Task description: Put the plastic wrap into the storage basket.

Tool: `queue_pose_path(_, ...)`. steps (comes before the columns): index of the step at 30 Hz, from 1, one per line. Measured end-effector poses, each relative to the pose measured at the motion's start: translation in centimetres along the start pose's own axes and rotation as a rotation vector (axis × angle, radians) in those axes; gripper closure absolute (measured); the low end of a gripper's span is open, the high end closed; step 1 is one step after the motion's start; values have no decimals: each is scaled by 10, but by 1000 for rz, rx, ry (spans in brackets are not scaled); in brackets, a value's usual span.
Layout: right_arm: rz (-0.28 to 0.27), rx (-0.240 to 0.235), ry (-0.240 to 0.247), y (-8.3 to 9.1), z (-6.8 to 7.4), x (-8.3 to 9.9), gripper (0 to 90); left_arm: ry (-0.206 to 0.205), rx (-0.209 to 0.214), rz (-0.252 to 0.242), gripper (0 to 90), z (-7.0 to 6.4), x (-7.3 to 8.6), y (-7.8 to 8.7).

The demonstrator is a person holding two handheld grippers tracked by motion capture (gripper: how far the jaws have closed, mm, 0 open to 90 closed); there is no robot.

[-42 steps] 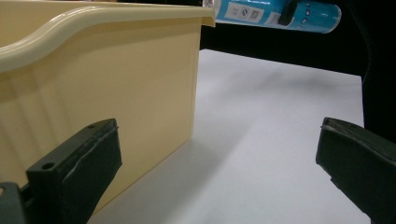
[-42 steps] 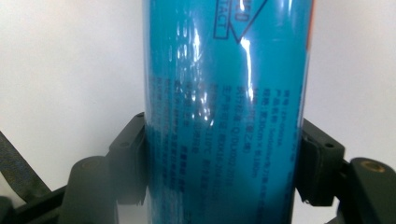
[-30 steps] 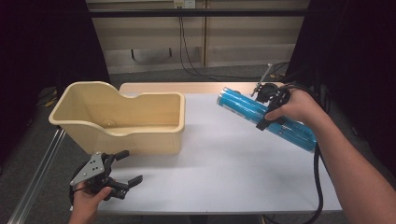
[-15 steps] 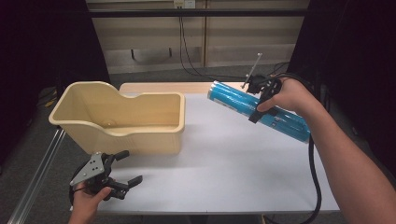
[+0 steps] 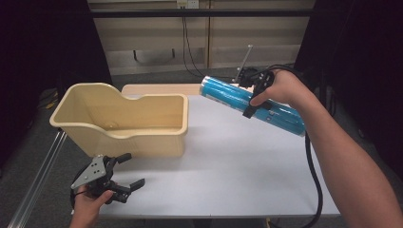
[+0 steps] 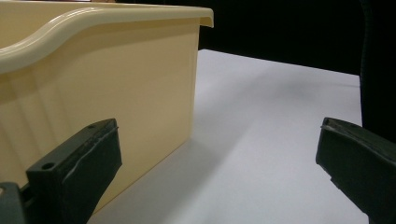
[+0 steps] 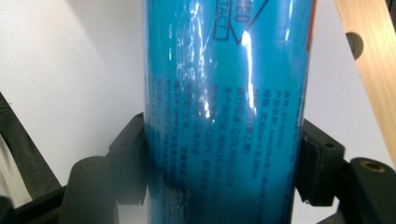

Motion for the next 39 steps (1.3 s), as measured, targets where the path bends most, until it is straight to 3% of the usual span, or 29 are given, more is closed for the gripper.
queue_pose_path(16, 11, 4, 74, 0, 12, -37, 328, 2, 1, -3, 0, 0, 0, 1)
queue_pose_path(39, 14, -5, 148, -9, 20, -74, 328, 11, 10, -1, 0, 0, 1, 1)
Point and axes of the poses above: each handheld gripper's, and its own axes: y roughly backward along the jaws, x roughly out of its underside, z roughly to its left, the point moved 7 cm from there along -y, roughly forward along the jaws, and after that the axes turned 5 degrees about -x, right-handed, at the moved point
